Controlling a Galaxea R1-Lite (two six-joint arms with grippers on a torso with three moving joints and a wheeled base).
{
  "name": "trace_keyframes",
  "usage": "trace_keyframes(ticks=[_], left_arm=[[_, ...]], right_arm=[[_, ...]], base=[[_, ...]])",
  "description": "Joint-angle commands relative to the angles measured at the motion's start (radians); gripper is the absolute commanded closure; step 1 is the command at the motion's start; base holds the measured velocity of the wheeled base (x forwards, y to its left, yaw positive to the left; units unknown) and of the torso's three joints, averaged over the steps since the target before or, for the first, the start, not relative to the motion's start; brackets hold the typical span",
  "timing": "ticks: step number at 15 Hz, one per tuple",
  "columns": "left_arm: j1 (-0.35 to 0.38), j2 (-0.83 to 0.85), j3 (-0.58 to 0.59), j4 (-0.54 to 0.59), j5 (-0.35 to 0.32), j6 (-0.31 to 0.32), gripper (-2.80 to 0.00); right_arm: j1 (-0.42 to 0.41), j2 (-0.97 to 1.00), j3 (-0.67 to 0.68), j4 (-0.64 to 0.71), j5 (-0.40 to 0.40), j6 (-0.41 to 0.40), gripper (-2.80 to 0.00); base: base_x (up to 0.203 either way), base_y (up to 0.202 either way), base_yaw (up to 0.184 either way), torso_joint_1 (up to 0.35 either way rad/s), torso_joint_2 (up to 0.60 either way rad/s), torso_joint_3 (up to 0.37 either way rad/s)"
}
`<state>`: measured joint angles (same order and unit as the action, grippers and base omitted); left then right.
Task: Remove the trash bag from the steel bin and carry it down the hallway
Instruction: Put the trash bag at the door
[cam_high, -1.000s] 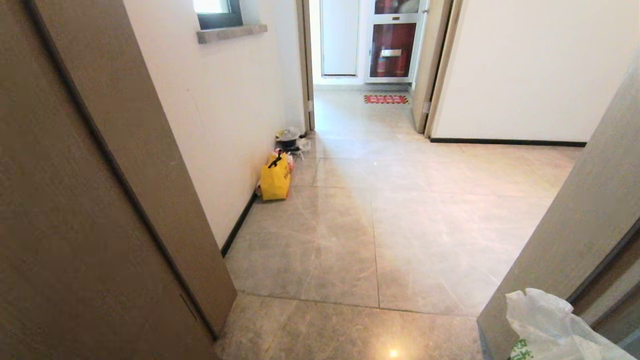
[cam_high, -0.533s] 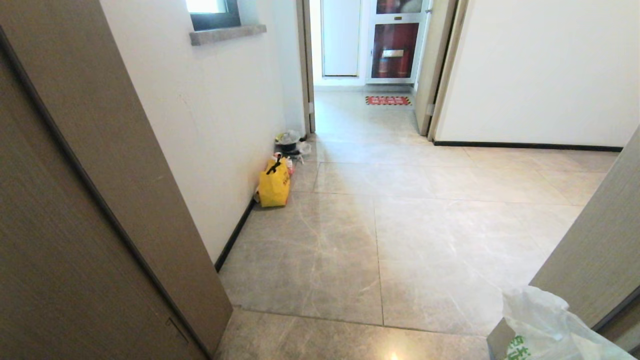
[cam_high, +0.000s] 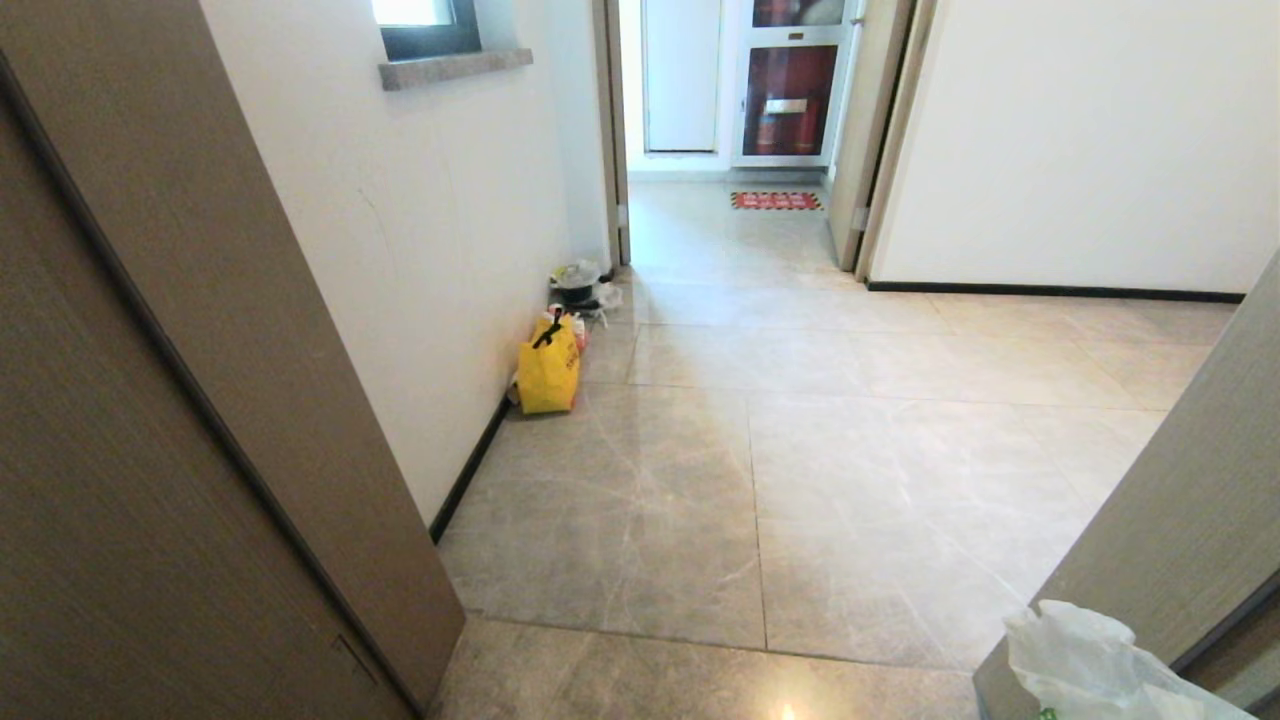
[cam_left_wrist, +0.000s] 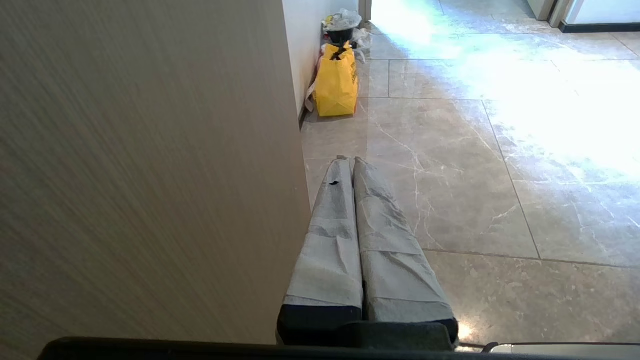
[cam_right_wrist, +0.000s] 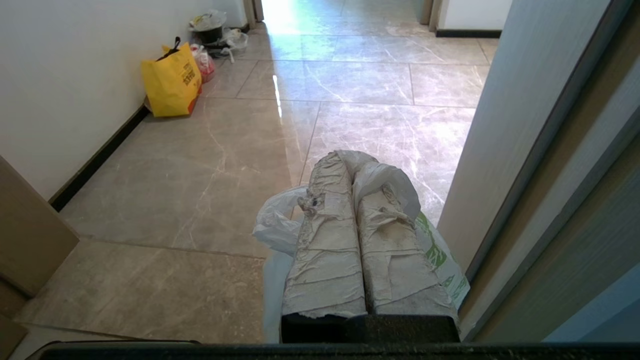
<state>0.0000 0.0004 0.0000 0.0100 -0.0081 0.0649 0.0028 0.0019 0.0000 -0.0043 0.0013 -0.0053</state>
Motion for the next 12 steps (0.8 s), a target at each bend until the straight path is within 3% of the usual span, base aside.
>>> trace_keyframes(ticks=[1, 12], left_arm=[[0.000, 0.000, 0.000, 0.001, -0.001, 0.004, 0.00], [0.000, 0.000, 0.000, -0.001, 0.003, -0.007, 0.00]], right_arm=[[0.000, 0.000, 0.000, 0.000, 0.000, -0.001, 0.00], [0.000, 0.000, 0.000, 0.000, 0.000, -0.001, 0.00]], base=[[0.000, 0.000, 0.000, 0.000, 0.00, 0.000], [0.000, 0.000, 0.000, 0.000, 0.00, 0.000]])
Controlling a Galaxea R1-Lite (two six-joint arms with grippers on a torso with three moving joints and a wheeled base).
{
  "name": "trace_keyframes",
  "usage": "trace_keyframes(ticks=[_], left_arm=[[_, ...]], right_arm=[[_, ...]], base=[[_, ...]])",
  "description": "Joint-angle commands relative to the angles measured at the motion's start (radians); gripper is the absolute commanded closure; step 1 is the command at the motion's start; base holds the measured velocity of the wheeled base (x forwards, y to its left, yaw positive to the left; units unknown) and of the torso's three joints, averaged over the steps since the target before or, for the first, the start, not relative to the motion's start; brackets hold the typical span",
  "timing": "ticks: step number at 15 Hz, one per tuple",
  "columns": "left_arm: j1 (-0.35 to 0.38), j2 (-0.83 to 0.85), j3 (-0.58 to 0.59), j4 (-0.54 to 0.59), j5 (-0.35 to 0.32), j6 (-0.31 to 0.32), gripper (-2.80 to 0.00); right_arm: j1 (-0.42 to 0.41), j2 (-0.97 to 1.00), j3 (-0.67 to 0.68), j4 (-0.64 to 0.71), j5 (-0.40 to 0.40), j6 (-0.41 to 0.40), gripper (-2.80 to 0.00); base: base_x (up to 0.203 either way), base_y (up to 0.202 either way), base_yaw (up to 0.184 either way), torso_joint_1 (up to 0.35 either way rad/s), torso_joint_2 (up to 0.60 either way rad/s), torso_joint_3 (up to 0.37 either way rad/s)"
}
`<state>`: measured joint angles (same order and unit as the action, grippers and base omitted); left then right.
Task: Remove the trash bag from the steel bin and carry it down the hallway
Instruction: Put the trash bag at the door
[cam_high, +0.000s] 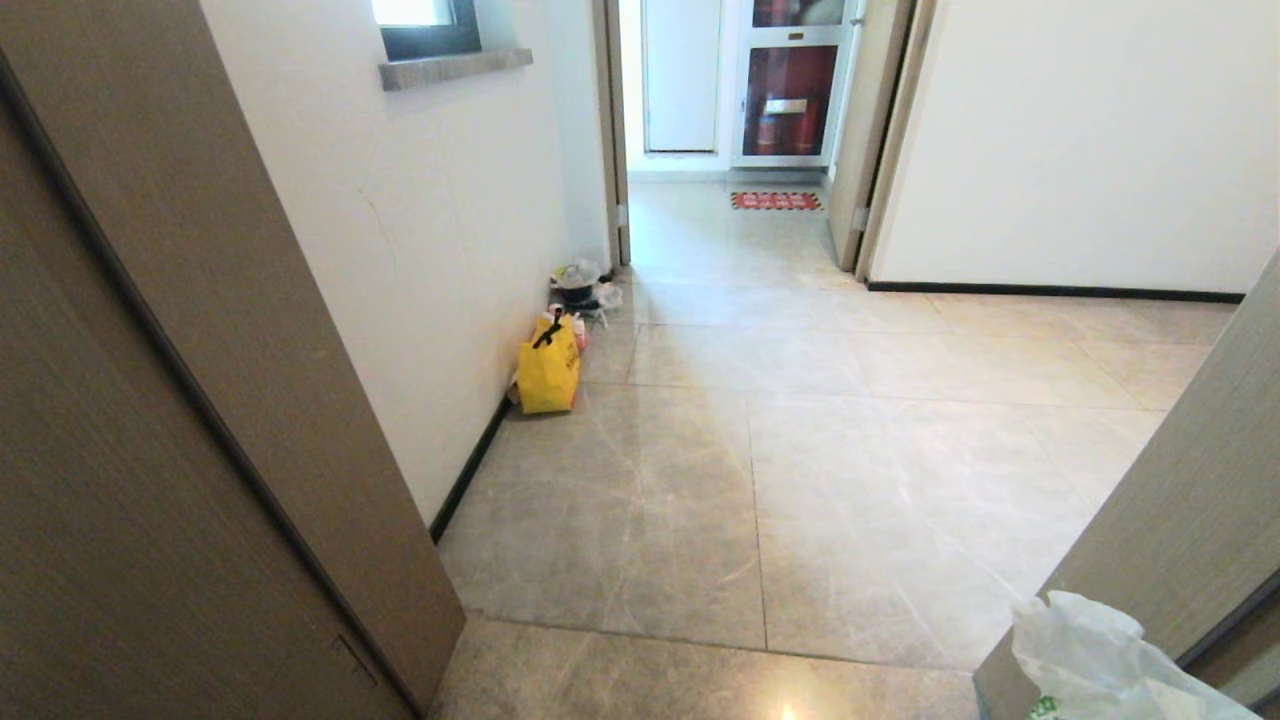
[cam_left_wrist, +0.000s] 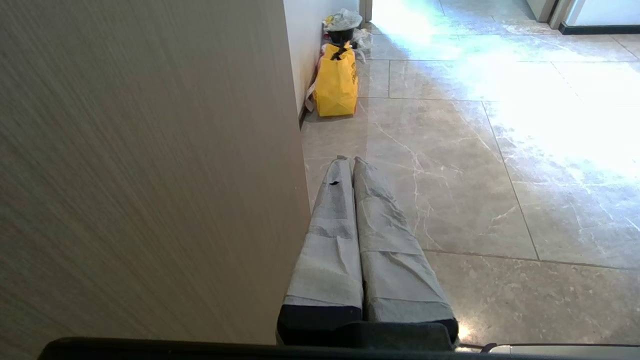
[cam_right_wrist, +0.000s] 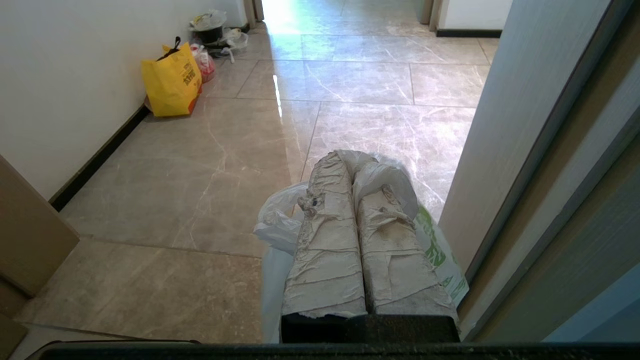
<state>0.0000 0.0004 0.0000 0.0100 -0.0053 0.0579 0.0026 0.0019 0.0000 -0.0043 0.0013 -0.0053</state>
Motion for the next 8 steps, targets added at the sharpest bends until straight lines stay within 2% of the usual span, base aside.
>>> trace_keyframes(ticks=[1, 5, 8], left_arm=[[0.000, 0.000, 0.000, -0.001, 0.001, 0.001, 0.00], [0.000, 0.000, 0.000, -0.002, 0.007, -0.047, 0.00], [0.000, 0.000, 0.000, -0.002, 0.004, -0.050, 0.00]], right_arm=[[0.000, 0.000, 0.000, 0.000, 0.000, 0.000, 0.00], [0.000, 0.000, 0.000, 0.000, 0.000, -0.001, 0.00], [0.000, 0.000, 0.000, 0.000, 0.000, -0.001, 0.00]], base=[[0.000, 0.000, 0.000, 0.000, 0.00, 0.000], [0.000, 0.000, 0.000, 0.000, 0.00, 0.000], [0.002, -0.147, 0.001, 0.004, 0.00, 0.004]])
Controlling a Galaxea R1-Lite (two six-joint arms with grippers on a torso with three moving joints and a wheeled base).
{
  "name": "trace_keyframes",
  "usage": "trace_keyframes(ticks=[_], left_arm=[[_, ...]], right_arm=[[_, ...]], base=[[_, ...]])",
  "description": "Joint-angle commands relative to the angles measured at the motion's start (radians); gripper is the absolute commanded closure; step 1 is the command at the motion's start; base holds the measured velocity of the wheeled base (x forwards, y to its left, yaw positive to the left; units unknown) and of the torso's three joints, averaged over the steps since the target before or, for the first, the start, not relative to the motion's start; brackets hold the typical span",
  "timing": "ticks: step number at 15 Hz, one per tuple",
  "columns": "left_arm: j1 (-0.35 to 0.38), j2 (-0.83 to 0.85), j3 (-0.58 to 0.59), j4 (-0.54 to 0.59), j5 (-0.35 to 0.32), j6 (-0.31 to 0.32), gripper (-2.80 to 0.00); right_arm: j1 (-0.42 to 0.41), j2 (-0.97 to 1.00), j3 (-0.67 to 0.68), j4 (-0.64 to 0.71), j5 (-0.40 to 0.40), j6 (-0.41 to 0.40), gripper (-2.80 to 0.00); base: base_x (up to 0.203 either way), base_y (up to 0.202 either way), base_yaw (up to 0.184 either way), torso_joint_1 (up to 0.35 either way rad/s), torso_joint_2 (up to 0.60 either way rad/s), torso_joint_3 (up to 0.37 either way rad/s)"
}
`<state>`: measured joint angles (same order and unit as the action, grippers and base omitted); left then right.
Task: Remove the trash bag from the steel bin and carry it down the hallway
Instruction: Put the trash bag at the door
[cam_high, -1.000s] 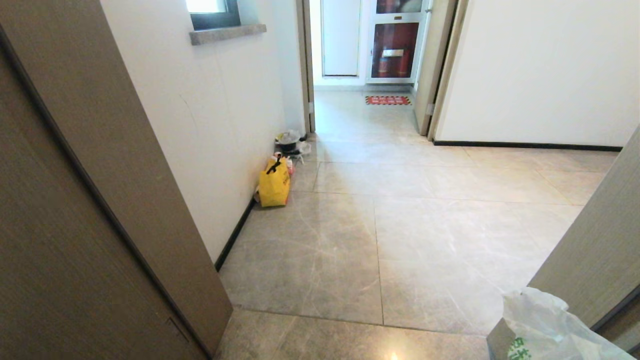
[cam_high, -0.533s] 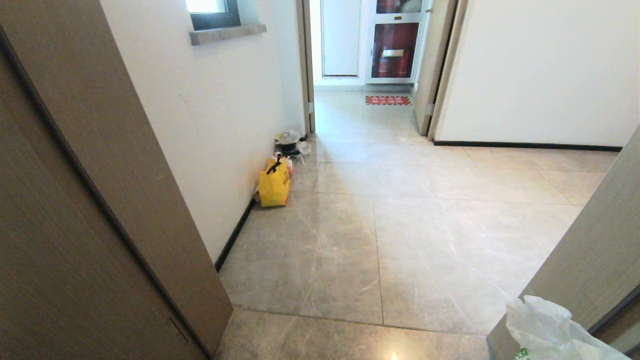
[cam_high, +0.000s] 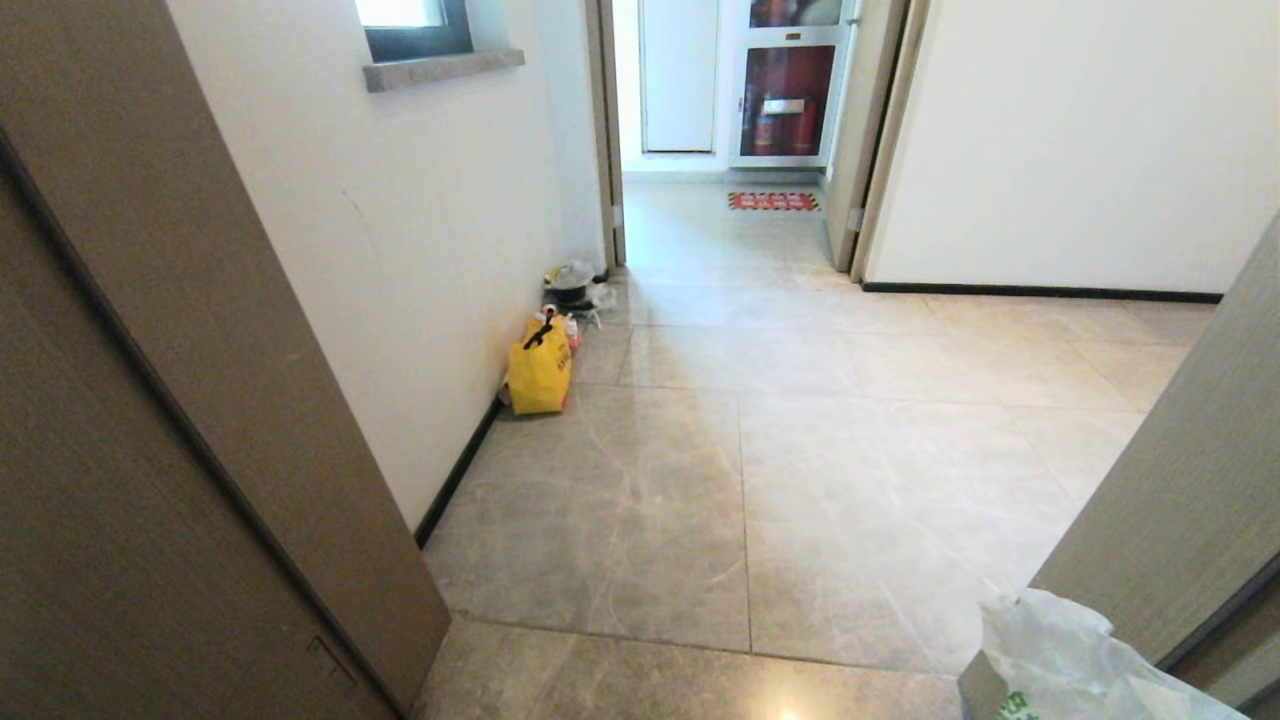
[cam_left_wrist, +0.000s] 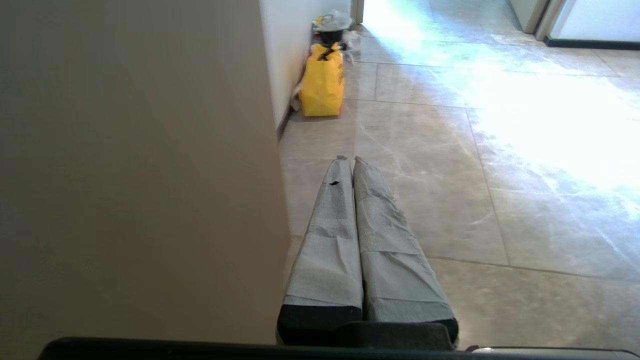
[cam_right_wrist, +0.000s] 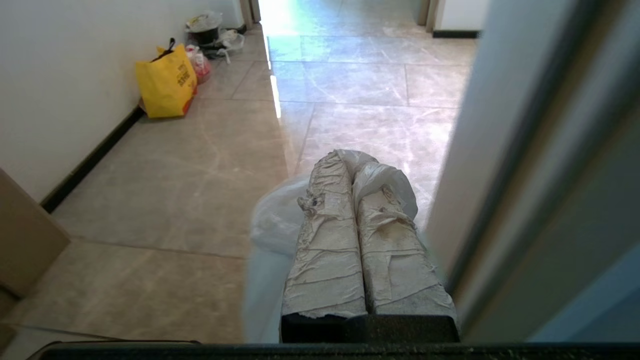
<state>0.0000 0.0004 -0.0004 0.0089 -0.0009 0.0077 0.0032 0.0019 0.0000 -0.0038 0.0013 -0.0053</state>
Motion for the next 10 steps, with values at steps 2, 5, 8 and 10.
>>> trace_keyframes(ticks=[2, 5, 8, 10], left_arm=[[0.000, 0.000, 0.000, -0.001, 0.001, 0.000, 0.00], [0.000, 0.000, 0.000, -0.001, 0.000, 0.000, 0.00], [0.000, 0.000, 0.000, -0.001, 0.001, 0.000, 0.00], [0.000, 0.000, 0.000, -0.001, 0.000, 0.000, 0.00]], right_arm=[[0.000, 0.000, 0.000, -0.001, 0.000, -0.001, 0.00], [0.000, 0.000, 0.000, -0.001, 0.000, -0.001, 0.00], [0.000, 0.000, 0.000, -0.001, 0.000, -0.001, 0.00], [0.000, 0.000, 0.000, -0.001, 0.000, -0.001, 0.00]], base=[[0.000, -0.173, 0.003, 0.002, 0.00, 0.003], [0.000, -0.029, -0.004, 0.001, 0.00, 0.002], [0.000, 0.000, 0.000, 0.000, 0.00, 0.000], [0.000, 0.000, 0.000, 0.000, 0.00, 0.000]])
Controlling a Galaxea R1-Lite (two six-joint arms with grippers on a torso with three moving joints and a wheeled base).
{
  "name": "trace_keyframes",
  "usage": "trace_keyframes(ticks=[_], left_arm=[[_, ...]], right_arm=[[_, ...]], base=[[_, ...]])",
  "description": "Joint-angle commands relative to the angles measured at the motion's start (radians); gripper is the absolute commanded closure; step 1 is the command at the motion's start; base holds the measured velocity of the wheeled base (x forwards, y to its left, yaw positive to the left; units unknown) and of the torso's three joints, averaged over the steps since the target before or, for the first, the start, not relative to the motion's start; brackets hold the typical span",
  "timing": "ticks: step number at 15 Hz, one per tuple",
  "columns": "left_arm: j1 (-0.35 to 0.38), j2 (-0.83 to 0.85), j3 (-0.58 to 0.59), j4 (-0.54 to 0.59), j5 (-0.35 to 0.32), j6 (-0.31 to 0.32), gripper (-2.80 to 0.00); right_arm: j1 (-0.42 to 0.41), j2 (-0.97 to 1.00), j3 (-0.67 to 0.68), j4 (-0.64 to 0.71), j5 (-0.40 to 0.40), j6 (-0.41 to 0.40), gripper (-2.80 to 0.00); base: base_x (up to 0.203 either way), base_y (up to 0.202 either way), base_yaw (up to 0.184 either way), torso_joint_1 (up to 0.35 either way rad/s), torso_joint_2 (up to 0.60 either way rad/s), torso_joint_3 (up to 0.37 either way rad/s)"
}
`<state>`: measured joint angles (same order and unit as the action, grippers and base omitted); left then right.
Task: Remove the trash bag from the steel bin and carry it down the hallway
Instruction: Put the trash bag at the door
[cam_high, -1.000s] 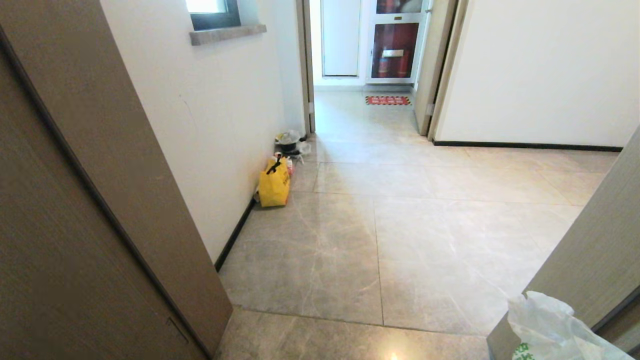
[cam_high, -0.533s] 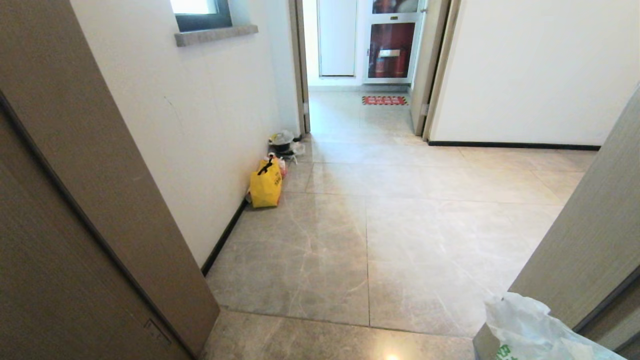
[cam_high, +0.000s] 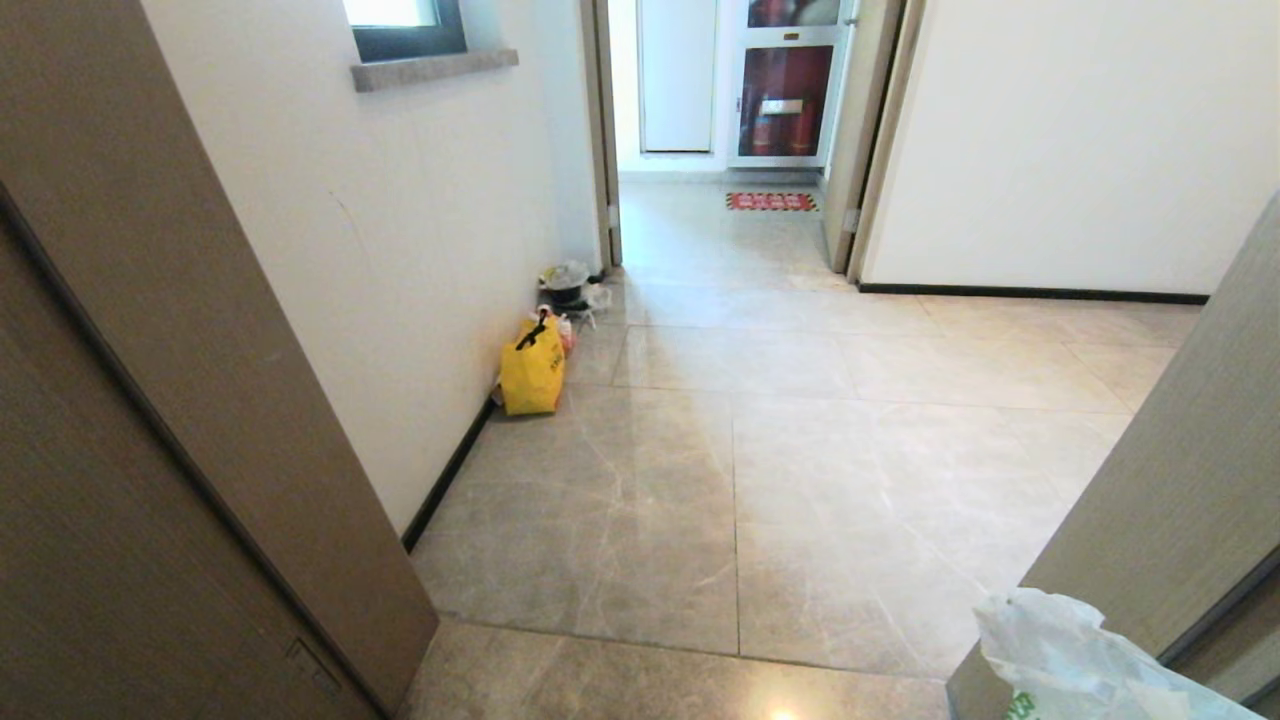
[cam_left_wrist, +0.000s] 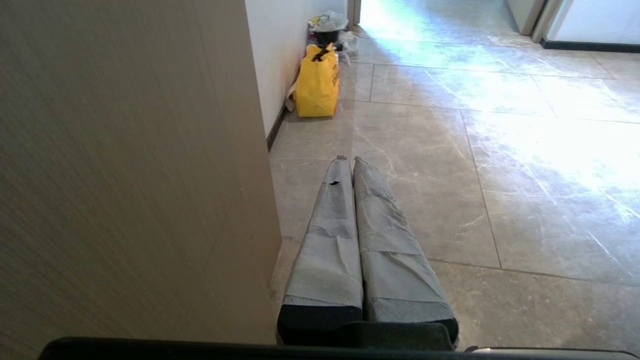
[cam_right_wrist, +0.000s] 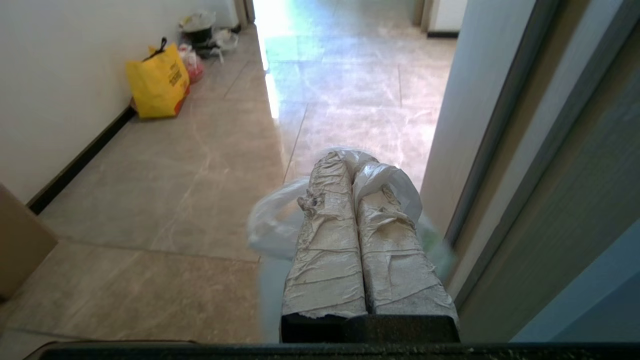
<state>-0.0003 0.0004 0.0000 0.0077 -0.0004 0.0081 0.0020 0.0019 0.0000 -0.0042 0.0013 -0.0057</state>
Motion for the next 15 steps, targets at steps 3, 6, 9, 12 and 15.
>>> trace_keyframes(ticks=[3, 6, 9, 12, 15], left_arm=[[0.000, 0.000, 0.000, 0.000, 0.000, 0.000, 0.00], [0.000, 0.000, 0.000, 0.000, 0.000, -0.007, 0.00], [0.000, 0.000, 0.000, -0.002, 0.000, -0.008, 0.00], [0.000, 0.000, 0.000, -0.002, 0.000, -0.008, 0.00], [0.000, 0.000, 0.000, -0.002, 0.000, -0.008, 0.00]], right_arm=[[0.001, 0.000, 0.000, 0.000, 0.000, 0.000, 0.00], [0.001, 0.000, 0.000, 0.000, 0.000, 0.000, 0.00], [0.001, 0.000, 0.000, -0.001, 0.000, 0.000, 0.00], [0.001, 0.000, 0.000, 0.000, 0.000, 0.001, 0.00], [0.001, 0.000, 0.000, 0.000, 0.000, 0.000, 0.00]], base=[[0.000, 0.000, 0.000, 0.000, 0.00, 0.000], [0.000, 0.000, 0.000, 0.000, 0.00, 0.000], [0.151, 0.000, 0.002, 0.003, 0.00, -0.001], [0.193, 0.000, 0.000, 0.004, 0.00, 0.005], [0.196, 0.000, 0.001, 0.002, 0.00, 0.004]])
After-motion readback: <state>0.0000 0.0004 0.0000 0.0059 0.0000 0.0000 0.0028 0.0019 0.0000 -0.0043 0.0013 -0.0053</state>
